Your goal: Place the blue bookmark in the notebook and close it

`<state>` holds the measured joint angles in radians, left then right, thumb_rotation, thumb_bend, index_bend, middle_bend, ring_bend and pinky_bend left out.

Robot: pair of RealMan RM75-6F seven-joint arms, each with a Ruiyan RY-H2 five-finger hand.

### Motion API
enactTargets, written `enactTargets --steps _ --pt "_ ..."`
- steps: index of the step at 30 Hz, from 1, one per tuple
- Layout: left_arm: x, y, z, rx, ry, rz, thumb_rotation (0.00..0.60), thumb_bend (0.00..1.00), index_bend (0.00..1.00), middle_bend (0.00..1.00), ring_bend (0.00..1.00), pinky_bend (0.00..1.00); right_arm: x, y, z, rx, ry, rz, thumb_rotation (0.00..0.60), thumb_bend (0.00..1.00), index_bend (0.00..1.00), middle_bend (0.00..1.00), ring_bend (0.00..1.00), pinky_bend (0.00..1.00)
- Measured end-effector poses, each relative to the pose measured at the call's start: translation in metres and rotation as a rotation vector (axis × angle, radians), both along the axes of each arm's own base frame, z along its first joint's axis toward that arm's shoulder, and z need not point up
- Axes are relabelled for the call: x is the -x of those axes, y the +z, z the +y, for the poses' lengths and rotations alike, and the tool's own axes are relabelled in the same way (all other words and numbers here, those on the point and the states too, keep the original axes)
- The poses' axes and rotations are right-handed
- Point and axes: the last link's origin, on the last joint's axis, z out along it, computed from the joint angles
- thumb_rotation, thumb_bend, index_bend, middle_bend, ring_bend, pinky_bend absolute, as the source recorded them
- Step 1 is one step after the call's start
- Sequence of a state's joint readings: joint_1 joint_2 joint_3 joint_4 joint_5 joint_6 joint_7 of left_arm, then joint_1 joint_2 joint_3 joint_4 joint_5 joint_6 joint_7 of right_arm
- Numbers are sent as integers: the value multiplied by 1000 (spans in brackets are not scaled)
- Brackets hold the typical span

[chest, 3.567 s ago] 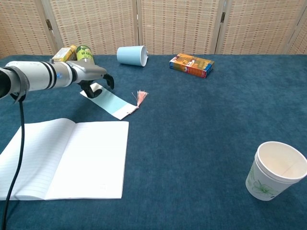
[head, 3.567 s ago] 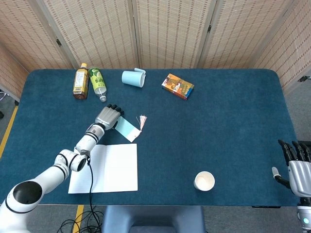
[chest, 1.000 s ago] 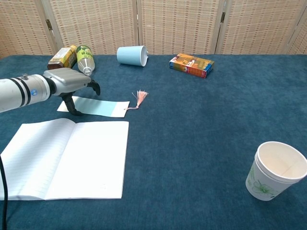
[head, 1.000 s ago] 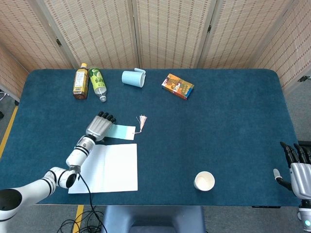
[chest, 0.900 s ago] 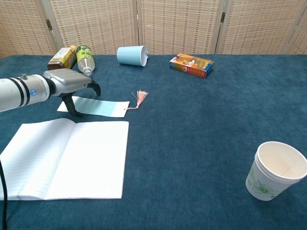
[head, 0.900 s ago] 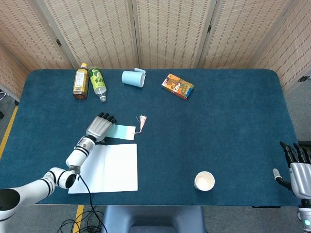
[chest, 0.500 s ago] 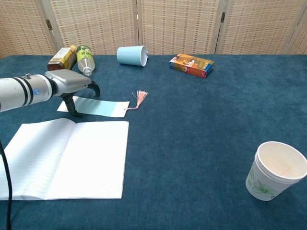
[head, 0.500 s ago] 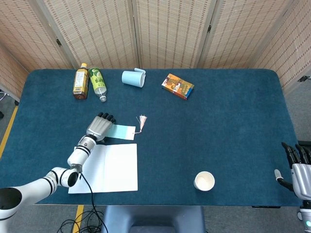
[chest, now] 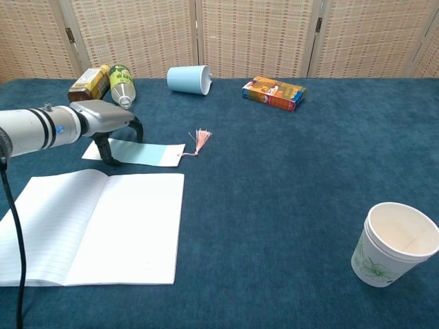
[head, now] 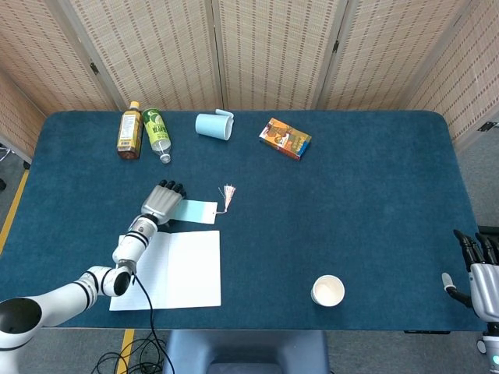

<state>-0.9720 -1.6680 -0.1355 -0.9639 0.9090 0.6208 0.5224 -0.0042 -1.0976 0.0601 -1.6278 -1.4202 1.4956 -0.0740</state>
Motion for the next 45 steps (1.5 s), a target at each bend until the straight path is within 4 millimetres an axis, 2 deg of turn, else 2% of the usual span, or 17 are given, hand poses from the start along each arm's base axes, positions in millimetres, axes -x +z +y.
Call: enactTargets --steps 5,11,45 --pt "0 -2 1 -1 12 0 600 334 314 168 124 166 0 -1 1 -3 7 -9 600 296 61 183 84 104" --pt "0 -3 0 -7 11 -9 600 338 326 168 124 166 1 -1 2 0 9 -8 600 297 63 184 84 105" --pt "-7 -5 5 -15 11 -7 600 339 202 138 118 166 4 1 4 5 -1 -9 600 299 74 190 89 105"
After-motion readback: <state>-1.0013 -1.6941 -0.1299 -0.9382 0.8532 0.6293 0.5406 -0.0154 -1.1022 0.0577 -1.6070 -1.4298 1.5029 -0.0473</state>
